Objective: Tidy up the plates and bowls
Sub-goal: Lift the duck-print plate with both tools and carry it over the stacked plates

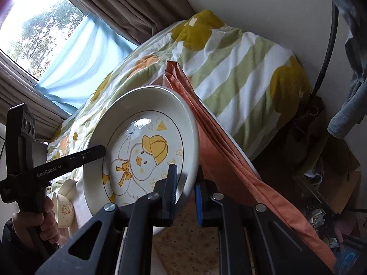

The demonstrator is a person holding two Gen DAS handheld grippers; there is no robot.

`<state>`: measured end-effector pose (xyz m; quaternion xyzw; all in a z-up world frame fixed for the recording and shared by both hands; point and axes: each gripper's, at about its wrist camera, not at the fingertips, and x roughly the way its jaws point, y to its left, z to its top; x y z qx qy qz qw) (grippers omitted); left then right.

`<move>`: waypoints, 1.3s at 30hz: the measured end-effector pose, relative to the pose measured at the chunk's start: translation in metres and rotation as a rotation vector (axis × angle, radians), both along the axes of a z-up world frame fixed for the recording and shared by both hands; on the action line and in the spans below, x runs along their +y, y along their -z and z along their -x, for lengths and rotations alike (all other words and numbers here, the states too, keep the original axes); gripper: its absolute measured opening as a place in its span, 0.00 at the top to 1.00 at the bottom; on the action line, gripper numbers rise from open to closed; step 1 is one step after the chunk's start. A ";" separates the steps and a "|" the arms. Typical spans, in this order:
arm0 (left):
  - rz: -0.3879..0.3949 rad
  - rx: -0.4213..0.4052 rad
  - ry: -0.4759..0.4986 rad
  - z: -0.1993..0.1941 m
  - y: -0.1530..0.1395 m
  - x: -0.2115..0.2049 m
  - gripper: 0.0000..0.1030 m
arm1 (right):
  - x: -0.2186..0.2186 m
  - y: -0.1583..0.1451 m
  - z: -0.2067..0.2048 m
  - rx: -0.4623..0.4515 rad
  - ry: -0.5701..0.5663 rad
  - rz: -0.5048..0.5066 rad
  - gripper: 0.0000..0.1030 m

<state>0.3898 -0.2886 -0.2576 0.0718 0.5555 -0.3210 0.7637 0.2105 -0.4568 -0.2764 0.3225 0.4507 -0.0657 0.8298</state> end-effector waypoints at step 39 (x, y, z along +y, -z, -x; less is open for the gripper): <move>0.009 -0.051 -0.555 0.268 -0.037 0.309 0.87 | 0.242 -0.041 0.105 -0.031 -0.611 0.072 0.87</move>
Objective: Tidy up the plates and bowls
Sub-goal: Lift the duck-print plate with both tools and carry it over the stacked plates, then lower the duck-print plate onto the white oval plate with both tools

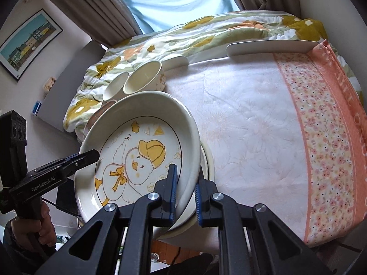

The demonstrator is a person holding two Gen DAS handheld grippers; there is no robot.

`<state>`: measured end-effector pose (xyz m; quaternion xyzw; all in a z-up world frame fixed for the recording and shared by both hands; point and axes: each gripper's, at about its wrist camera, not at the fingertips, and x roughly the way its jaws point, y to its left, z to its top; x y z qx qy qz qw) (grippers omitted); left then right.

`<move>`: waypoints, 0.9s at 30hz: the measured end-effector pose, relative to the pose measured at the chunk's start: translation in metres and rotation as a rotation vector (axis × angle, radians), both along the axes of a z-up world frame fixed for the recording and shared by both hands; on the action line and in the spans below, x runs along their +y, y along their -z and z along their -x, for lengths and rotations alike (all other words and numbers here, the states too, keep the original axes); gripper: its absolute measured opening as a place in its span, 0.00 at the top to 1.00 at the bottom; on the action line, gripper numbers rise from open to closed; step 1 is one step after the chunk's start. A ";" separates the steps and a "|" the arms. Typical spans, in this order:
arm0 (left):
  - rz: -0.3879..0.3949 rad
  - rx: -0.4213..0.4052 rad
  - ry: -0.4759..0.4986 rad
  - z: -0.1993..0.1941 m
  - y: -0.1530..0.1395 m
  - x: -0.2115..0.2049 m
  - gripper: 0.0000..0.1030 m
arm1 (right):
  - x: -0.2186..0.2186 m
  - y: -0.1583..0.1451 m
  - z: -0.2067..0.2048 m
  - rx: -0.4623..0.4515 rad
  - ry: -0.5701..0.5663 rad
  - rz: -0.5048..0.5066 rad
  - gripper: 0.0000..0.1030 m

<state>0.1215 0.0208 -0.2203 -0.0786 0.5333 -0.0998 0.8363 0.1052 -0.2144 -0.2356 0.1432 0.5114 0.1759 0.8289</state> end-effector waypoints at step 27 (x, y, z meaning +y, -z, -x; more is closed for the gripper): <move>-0.043 0.071 -0.057 -0.007 0.060 -0.008 0.87 | 0.012 0.033 -0.015 0.002 -0.102 0.114 0.87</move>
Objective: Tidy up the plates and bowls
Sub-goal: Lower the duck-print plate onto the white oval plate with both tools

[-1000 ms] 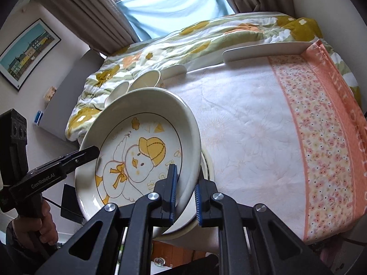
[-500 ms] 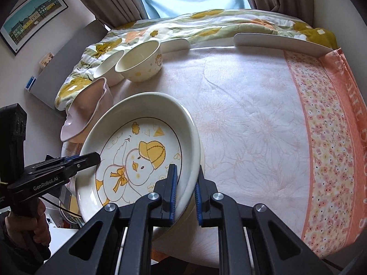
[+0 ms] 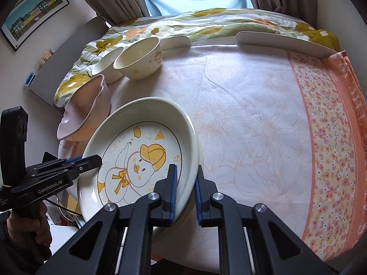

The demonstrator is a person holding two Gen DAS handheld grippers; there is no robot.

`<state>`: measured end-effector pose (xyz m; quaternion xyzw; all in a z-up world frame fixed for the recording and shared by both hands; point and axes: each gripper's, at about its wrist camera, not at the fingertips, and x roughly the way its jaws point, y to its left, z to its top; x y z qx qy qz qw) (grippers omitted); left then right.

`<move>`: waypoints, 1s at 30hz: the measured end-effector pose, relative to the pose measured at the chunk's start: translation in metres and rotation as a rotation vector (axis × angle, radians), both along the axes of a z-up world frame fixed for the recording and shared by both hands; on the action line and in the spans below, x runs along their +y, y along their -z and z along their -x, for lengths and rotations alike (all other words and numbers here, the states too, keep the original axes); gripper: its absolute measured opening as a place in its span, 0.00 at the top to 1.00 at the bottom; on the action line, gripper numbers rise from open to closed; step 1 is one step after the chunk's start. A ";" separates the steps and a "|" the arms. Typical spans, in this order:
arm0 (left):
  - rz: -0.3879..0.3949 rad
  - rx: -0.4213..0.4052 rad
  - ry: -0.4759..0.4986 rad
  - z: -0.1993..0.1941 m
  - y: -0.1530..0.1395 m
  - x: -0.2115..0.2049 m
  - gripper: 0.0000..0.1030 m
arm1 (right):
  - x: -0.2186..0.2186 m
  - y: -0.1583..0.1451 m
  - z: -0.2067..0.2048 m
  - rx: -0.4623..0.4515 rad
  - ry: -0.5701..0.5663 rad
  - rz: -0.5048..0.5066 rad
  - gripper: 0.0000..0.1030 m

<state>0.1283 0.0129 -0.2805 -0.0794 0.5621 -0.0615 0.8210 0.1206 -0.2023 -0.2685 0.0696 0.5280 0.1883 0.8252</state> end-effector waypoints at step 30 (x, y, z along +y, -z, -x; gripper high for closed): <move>-0.252 0.006 0.004 -0.002 -0.012 -0.022 0.86 | 0.002 0.000 -0.002 -0.044 -0.008 0.026 0.87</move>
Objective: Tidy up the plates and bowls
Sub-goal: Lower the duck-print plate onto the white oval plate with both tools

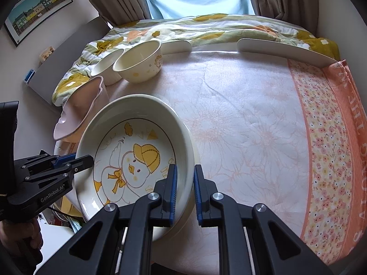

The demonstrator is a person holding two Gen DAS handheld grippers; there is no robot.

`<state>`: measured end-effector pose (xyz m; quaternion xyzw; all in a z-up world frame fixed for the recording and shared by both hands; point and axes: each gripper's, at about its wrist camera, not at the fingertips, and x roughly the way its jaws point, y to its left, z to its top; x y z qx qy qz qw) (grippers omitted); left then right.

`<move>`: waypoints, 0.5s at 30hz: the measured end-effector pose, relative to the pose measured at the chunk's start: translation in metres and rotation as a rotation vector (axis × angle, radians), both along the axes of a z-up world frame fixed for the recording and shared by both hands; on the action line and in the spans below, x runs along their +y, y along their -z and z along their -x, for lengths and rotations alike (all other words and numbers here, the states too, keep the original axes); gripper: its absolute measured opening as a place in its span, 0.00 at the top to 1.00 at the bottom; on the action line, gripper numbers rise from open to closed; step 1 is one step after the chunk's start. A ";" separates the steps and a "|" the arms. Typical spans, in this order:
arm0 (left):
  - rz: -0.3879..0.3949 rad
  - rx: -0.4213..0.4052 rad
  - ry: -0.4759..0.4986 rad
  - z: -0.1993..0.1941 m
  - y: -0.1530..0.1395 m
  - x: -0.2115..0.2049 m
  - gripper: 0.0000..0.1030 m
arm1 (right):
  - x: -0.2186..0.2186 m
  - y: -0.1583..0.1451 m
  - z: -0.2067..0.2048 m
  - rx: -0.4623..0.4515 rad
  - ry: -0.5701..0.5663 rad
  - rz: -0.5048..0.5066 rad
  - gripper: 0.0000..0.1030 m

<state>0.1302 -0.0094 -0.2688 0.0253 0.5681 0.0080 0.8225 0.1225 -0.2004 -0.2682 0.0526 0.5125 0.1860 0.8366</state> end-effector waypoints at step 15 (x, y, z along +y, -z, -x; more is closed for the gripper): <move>0.015 0.021 -0.039 -0.004 -0.002 0.003 0.86 | 0.001 0.000 0.001 -0.006 -0.019 0.004 0.87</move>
